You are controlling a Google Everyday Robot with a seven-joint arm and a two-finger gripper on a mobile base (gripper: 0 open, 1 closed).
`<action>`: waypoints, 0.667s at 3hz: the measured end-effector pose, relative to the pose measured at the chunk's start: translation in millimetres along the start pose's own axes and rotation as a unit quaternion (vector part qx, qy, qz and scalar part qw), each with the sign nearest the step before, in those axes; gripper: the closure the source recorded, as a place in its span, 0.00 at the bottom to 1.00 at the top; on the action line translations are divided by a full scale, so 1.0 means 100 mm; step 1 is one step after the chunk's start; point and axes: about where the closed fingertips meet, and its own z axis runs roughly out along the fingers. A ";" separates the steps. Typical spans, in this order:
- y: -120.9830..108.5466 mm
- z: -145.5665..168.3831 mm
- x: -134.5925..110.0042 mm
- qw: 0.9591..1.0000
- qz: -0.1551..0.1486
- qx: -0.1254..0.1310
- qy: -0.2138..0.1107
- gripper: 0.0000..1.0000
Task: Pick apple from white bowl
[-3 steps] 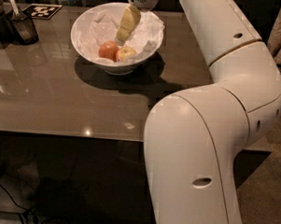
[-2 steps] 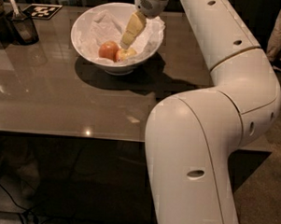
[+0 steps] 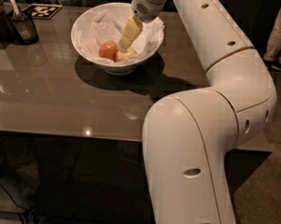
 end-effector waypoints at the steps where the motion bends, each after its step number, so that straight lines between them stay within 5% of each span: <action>1: 0.05 0.17 0.00 1.000 -0.002 -0.006 0.010 0.00; 2: 0.13 0.35 0.03 1.000 0.000 -0.017 0.020 0.00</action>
Offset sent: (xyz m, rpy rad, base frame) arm -0.0144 0.0163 -0.0519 -0.0379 0.0763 0.0096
